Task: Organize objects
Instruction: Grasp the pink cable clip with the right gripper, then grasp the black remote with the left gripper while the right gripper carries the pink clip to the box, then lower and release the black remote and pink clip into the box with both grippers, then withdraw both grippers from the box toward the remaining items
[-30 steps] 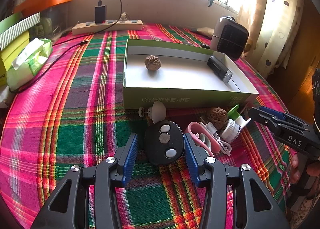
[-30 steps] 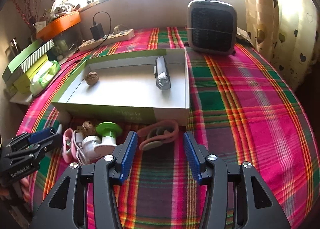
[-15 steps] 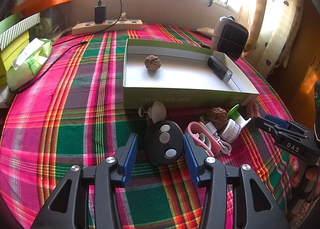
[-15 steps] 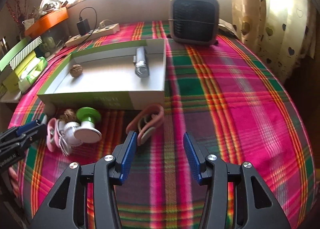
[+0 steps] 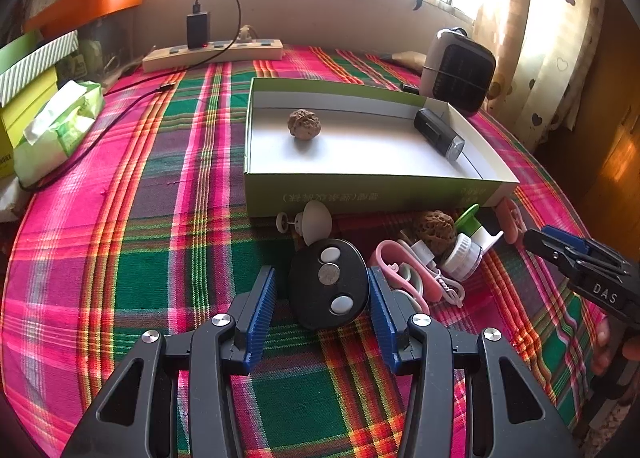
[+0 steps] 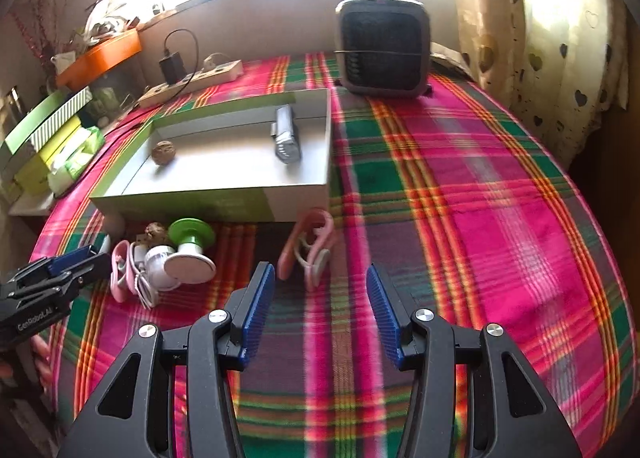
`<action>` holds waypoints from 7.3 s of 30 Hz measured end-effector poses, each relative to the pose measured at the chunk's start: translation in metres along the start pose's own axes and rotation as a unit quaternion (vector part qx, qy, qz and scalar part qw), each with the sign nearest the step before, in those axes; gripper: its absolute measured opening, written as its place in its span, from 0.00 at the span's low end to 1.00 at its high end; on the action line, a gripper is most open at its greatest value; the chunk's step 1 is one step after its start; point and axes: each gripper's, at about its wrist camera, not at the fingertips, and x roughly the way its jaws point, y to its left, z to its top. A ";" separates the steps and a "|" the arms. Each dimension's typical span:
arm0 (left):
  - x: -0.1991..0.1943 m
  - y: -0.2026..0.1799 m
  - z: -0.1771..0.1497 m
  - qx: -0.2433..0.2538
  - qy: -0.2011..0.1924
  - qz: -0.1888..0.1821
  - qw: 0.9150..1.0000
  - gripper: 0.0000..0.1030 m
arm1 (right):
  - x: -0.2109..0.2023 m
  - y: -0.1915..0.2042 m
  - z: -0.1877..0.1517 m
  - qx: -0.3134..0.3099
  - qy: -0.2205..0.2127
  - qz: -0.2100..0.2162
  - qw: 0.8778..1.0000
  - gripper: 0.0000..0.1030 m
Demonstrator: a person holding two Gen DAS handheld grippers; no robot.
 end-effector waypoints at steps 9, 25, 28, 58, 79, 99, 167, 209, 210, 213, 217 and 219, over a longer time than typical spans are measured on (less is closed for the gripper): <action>0.001 0.000 0.000 0.012 0.002 0.007 1.000 0.43 | 0.018 0.003 0.008 -0.001 0.016 -0.009 1.000 0.48; 0.008 -0.004 0.007 0.016 0.002 0.033 0.999 0.43 | 0.025 0.004 0.013 -0.006 0.019 -0.020 1.000 0.48; 0.008 -0.004 0.006 0.017 0.002 0.035 0.999 0.43 | 0.025 0.004 0.013 -0.006 0.018 -0.022 1.000 0.46; 0.007 0.002 0.006 0.003 -0.001 0.034 0.999 0.35 | 0.019 0.006 0.009 -0.010 0.012 -0.020 1.000 0.24; -0.014 -0.003 0.022 0.006 -0.031 0.025 0.999 0.35 | -0.003 0.017 0.021 -0.025 -0.018 -0.001 1.000 0.24; -0.003 -0.006 0.065 0.016 -0.043 0.016 0.999 0.35 | 0.011 0.044 0.062 -0.064 -0.021 0.032 0.997 0.24; 0.066 -0.005 0.093 0.043 -0.002 0.045 0.998 0.35 | 0.119 0.073 0.120 -0.109 0.048 0.034 0.992 0.24; 0.003 0.006 0.069 0.014 -0.049 0.022 0.998 0.36 | 0.042 0.065 0.088 -0.062 -0.016 0.043 0.997 0.43; -0.002 0.008 0.065 0.011 -0.051 0.024 0.998 0.36 | 0.036 0.065 0.085 -0.059 -0.017 0.043 0.997 0.43; -0.011 0.011 0.056 0.008 -0.055 0.019 0.998 0.36 | 0.019 0.064 0.074 -0.054 -0.028 0.040 0.997 0.43; -0.022 0.020 0.042 0.006 -0.053 0.015 0.998 0.36 | 0.002 0.064 0.056 -0.052 -0.037 0.027 0.998 0.43; -0.026 0.024 0.036 0.004 -0.050 0.010 0.999 0.36 | -0.001 0.062 0.047 -0.040 -0.032 0.025 0.998 0.43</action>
